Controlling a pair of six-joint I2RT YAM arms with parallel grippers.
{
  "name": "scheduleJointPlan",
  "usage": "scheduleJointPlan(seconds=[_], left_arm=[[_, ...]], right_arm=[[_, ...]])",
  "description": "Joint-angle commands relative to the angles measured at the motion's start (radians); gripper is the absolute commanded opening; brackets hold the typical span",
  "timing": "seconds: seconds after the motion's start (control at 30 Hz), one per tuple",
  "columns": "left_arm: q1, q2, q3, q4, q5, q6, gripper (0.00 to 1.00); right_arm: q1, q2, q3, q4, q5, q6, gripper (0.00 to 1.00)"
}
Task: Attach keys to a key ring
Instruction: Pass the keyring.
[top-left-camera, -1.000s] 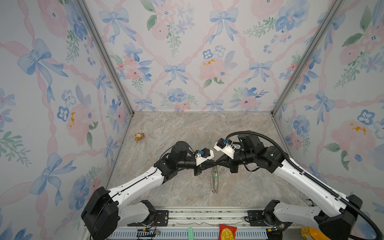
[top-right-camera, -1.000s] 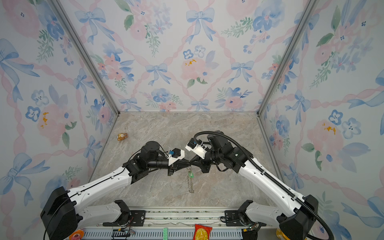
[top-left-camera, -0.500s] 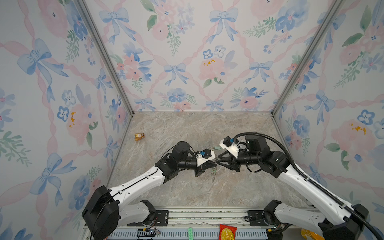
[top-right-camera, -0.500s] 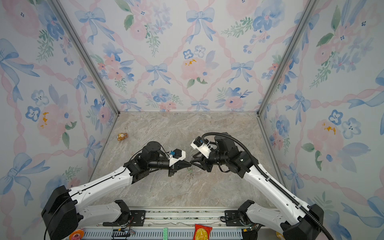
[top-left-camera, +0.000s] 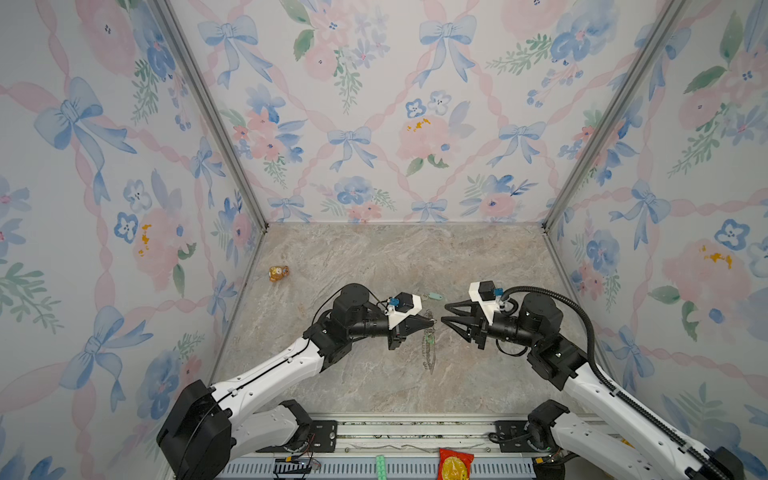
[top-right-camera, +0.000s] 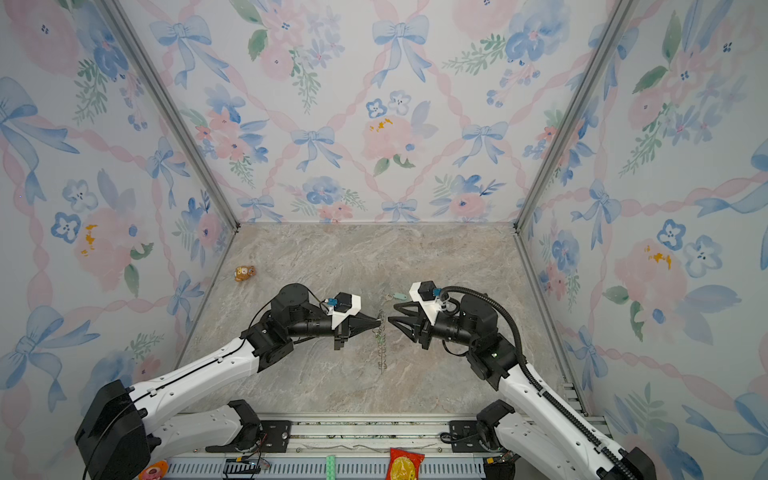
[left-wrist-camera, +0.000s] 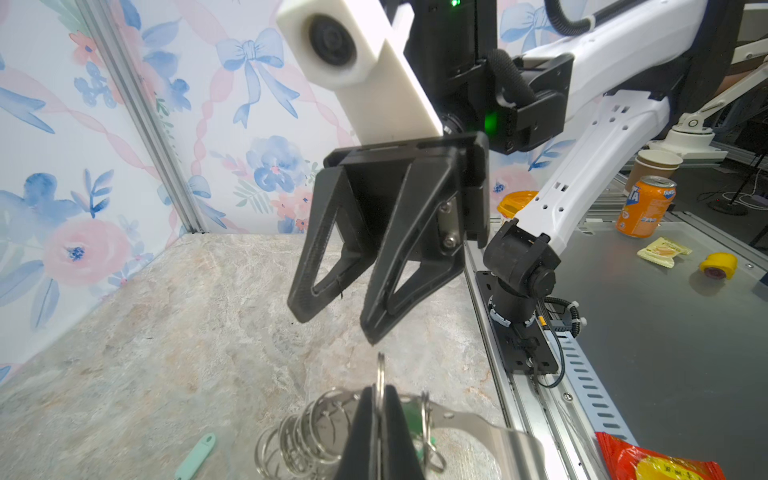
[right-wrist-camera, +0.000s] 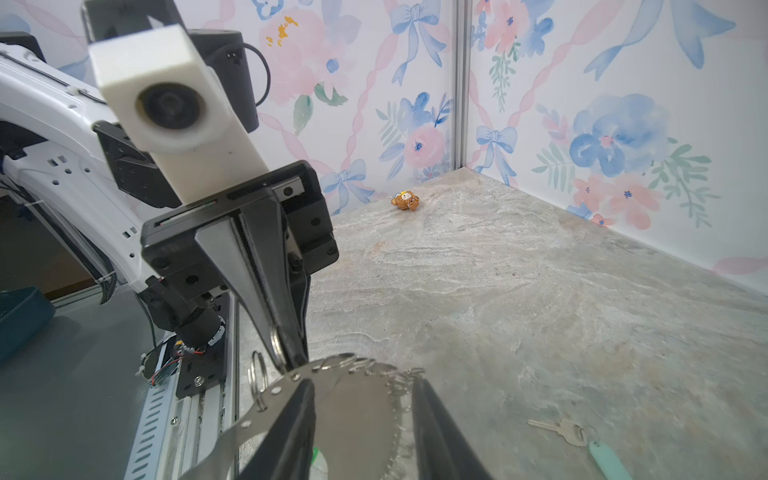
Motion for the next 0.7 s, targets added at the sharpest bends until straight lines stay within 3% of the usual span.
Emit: scheduleJointPlan(seconds=[0.0,0.67], left_arm=[[0.011,-0.030,-0.010,0.079,0.058,-0.041,0.00],[0.019,-0.012,-0.007,0.107,0.131,-0.070,0.00]], right_arm=[[0.024,-0.015,-0.020,0.095,-0.056,-0.001,0.36],[0.090,0.004,0.000,0.077,-0.152,-0.023,0.23]])
